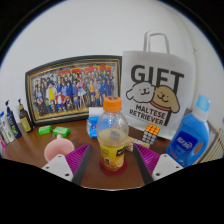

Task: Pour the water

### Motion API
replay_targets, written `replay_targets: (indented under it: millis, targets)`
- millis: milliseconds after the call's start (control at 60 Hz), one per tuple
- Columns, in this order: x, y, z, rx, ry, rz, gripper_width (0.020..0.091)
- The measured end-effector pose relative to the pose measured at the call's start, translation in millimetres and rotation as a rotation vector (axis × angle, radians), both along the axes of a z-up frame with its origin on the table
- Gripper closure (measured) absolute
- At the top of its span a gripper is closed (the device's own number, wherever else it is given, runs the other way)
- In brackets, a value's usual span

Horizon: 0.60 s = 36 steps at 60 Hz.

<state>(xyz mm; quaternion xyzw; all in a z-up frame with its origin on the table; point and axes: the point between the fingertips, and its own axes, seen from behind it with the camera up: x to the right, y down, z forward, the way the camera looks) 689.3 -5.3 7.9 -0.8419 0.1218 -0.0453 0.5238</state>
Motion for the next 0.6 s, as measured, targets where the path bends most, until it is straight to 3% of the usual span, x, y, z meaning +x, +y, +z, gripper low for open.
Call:
replay_targets:
  millis: [350,600]
  targets:
    - [-99,-151,107,-0.077,-0.011,0.056,0.0250]
    - [-169,-265,151,-0.100,-0.029,0.105,0.0252]
